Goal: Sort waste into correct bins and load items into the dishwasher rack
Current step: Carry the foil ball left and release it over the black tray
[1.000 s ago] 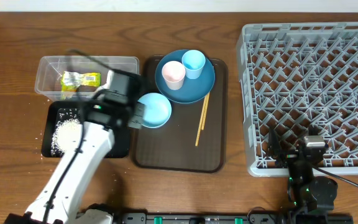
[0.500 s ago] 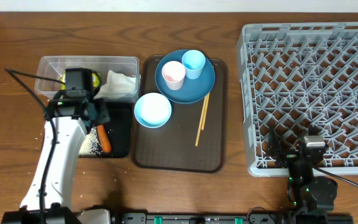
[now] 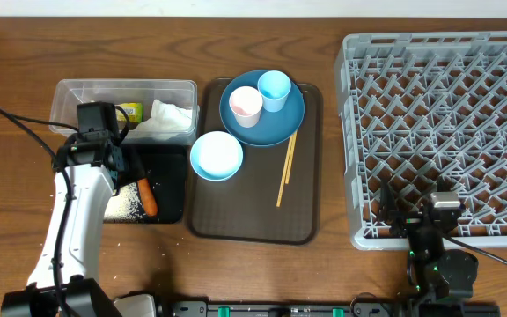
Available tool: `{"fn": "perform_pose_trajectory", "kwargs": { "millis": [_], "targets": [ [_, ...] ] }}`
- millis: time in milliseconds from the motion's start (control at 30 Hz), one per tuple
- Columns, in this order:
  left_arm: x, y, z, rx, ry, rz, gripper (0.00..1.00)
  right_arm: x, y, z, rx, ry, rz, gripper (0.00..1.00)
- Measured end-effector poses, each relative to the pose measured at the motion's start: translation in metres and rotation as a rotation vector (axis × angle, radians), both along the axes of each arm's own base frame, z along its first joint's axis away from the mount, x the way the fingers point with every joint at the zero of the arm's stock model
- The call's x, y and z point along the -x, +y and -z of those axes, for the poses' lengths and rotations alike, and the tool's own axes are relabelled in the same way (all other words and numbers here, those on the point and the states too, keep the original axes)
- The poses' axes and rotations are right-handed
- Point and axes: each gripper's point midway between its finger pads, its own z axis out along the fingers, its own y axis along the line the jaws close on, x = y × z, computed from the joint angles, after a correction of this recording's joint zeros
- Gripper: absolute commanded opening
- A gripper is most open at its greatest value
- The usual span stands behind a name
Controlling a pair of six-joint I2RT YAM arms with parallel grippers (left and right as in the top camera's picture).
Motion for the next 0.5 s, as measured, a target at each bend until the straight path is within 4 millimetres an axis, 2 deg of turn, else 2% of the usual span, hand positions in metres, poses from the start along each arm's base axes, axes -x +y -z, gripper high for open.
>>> {"fn": "perform_pose_trajectory", "kwargs": {
  "millis": [267, 500],
  "targets": [
    [0.0, 0.0, -0.003, 0.0, -0.013, -0.001, 0.79, 0.0, 0.0, 0.0, 0.0, 0.0, 0.0, 0.99],
    [-0.002, -0.011, -0.034, 0.042, -0.138, 0.019, 0.77, 0.0, 0.0, 0.0, 0.0, 0.0, 0.0, 0.99]
  ]
}}
